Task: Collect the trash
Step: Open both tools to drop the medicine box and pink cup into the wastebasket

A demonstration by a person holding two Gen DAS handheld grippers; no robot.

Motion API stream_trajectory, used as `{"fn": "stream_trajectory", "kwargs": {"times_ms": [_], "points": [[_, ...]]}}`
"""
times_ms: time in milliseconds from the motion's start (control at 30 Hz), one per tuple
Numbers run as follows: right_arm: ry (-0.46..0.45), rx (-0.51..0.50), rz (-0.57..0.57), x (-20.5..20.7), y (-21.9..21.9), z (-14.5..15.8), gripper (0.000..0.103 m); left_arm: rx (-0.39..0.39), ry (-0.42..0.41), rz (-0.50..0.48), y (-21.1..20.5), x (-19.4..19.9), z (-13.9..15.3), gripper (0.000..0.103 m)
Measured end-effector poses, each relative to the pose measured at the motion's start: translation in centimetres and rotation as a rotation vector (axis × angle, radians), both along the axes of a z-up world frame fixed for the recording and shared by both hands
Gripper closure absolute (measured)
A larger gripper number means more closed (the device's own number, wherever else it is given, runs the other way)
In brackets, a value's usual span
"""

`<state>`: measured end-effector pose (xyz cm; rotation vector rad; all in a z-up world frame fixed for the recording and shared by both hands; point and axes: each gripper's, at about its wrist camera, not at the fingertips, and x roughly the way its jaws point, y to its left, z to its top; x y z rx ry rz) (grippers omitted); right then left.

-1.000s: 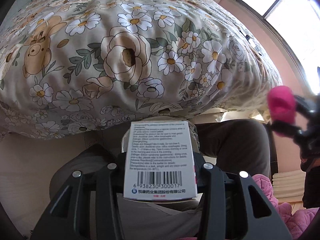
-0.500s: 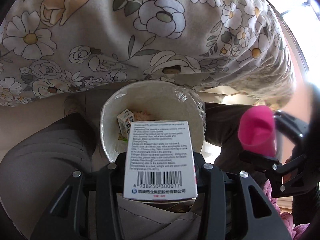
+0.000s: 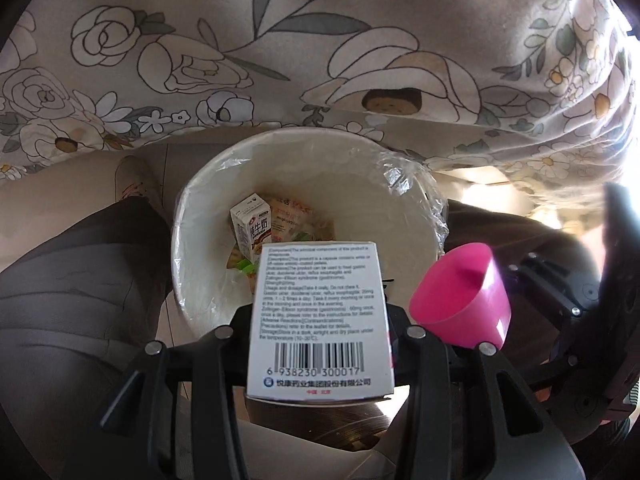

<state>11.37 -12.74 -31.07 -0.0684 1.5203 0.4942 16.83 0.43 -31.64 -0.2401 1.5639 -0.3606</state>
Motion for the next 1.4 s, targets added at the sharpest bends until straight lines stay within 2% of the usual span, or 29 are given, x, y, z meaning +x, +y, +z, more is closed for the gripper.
{"fn": "stream_trajectory", "kwargs": {"times_ms": [333, 600, 733, 833, 933, 1167, 1400], "points": [[0.126, -0.046, -0.024, 0.7, 0.8, -4.7, 0.035, 0.079, 0.07, -0.008, -1.4, 0.6, -4.2, 0.058], [0.16, -0.067, -0.057, 1.3, 1.0, -8.0, 0.035, 0.112, 0.101, 0.007, -1.5, 1.3, -6.7, 0.058], [0.175, -0.06, -0.072, 1.5, 1.0, -9.2, 0.035, 0.099, 0.132, 0.008, -1.6, 1.3, -7.7, 0.058], [0.19, -0.071, -0.07, 1.5, 1.1, -10.0, 0.035, 0.15, 0.128, -0.005, -2.0, 1.3, -8.5, 0.058], [0.208, -0.074, -0.077, 1.4, 1.0, -10.7, 0.035, 0.132, 0.148, 0.002, -2.1, 1.5, -9.1, 0.058], [0.214, -0.1, -0.075, 1.4, 1.2, -11.8, 0.035, 0.149, 0.175, -0.006, -2.4, 1.7, -10.5, 0.058], [0.181, -0.144, -0.048, 1.3, 1.9, -12.1, 0.035, 0.177, 0.219, 0.002, -2.4, 1.8, -12.1, 0.058]]}}
